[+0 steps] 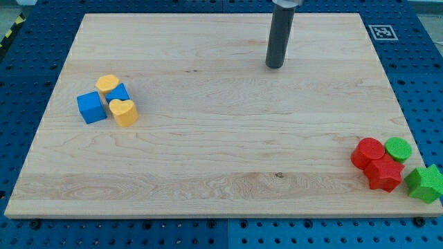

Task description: Slide the blue cube and the blue triangle towards the center

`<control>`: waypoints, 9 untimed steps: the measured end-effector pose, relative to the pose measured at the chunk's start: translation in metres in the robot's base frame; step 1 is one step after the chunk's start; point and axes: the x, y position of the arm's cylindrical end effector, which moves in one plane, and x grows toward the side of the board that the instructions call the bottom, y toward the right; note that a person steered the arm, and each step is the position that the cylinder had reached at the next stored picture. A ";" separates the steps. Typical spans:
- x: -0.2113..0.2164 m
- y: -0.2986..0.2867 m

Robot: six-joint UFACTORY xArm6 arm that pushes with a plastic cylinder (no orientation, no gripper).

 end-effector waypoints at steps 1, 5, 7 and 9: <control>0.000 0.000; 0.146 -0.059; 0.190 -0.190; 0.149 -0.361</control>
